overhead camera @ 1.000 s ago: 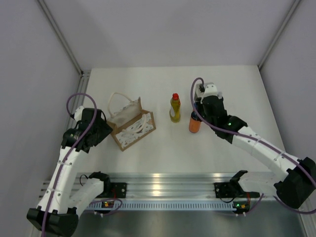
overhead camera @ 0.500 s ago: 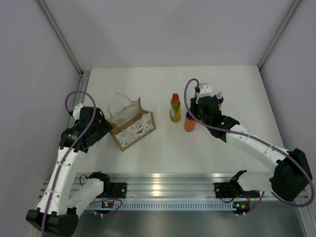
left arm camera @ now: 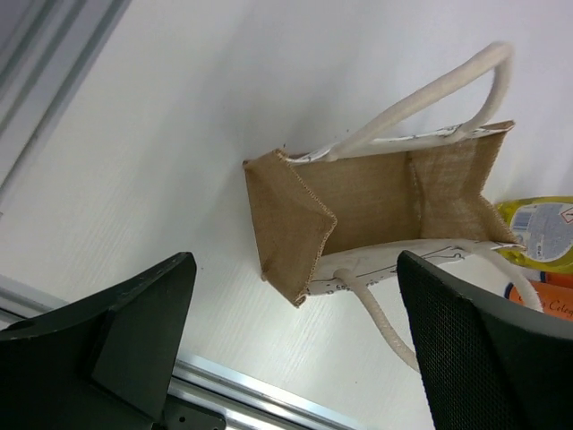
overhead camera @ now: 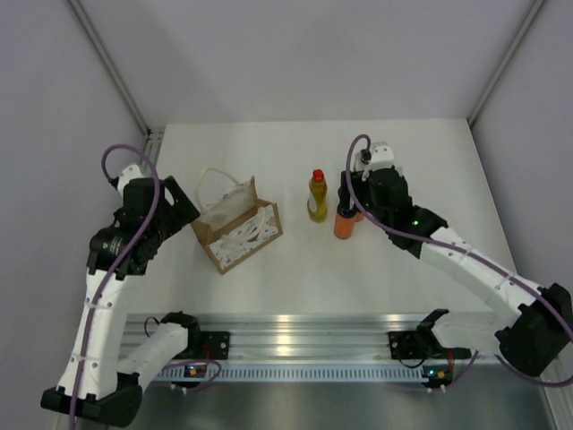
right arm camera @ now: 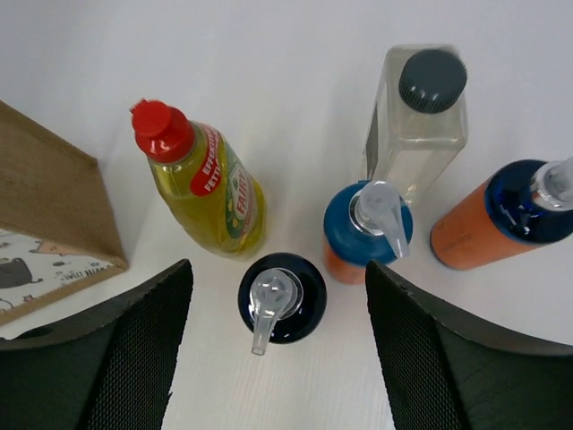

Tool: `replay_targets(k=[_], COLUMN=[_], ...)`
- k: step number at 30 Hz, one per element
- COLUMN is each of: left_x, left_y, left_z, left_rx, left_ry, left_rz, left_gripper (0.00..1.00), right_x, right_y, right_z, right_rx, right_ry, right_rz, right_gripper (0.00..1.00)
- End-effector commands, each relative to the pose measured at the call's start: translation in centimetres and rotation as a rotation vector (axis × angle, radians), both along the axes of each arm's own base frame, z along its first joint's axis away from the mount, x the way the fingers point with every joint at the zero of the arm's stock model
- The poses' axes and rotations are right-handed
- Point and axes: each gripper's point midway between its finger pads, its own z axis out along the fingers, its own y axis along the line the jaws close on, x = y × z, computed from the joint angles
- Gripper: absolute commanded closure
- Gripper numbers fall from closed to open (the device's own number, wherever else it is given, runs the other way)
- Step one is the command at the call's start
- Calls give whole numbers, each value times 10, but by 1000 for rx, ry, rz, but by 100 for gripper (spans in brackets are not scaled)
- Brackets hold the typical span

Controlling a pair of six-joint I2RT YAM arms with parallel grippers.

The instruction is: Take the personal care products out of the canvas bag

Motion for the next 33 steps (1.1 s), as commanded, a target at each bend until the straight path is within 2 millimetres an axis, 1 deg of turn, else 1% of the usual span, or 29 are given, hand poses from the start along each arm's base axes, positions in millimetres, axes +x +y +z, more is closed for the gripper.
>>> replay_targets(k=[1,2,4,5,7,8,9,10,11,12,14,15,16,18,19,20,21,22,26,27,28,29,30,31,32,33], left_x=[-6,-8,-12,-16,-19,-21,-23,-25,-27,-30,-35,-40,-46,-55,-61,-65,-68,-73,-87,-89,-90,-93,-94,-95,-97,-97], left_y=[11,14,21,27,32,35,38,39,41,42,42,42,40,36,35,35,35,37,43,43,41,41,42,42,42,42], left_z=[35,39,50,51,53,55,56,57,58,60,61,60,61,58,60,59,57,57,54,54,54,55,55,56,56,56], left_rx=[83,95,120,146,174,184,195,201,209,216,229,232,228,229,217,218,233,238,257,255,249,244,242,240,238,236], left_ry=[-49,-54,-71,-63,-62,-66,-71,-74,-77,-91,-96,-90,-96,-86,-103,-106,-102,-118,-126,-133,-140,-153,-154,-159,-168,-169], left_rz=[-23,-15,3,26,39,45,58,59,59,48,31,14,-14,-58,-71,-77,-97,-102,-93,-97,-105,-103,-100,-103,-103,-100], left_gripper=[2,2,2,2,2,2,2,2,2,2,2,2,2,2,2,2,2,2,2,2,2,2,2,2,2,2], right_x=[-10,-16,-25,-35,-45,-53,-61,-66,-74,-82,-96,-101,-110,-121,-129,-135,-139,-148,-167,-171,-175,-181,-185,-188,-191,-196], right_y=[-19,-25,-36,-49,-59,-67,-74,-79,-87,-94,-105,-110,-115,-129,-135,-143,-147,-155,-171,-173,-178,-183,-187,-189,-194,-199], right_z=[60,71,77,82,87,98,92,94,101,96,101,101,95,98,92,96,96,96,96,96,100,95,100,96,101,100], right_rx=[46,53,44,25,14,25,2,6,17,3,35,39,24,23,3,9,6,-5,-26,-29,-30,-57,-53,-65,-63,-76], right_ry=[-69,-83,-80,-78,-76,-93,-62,-57,-69,-42,-46,-39,-11,-14,9,-2,1,11,43,52,50,81,78,94,83,89], right_rz=[-37,-41,-62,-82,-96,-110,-112,-123,-142,-151,-176,-183,-186,-214,-223,-242,-249,-259,-273,-272,-288,-292,-301,-303,-317,-326], right_gripper=[25,24,21,15,11,6,5,4,1,0,1,1,0,1,1,1,1,1,1,1,1,0,0,0,1,0])
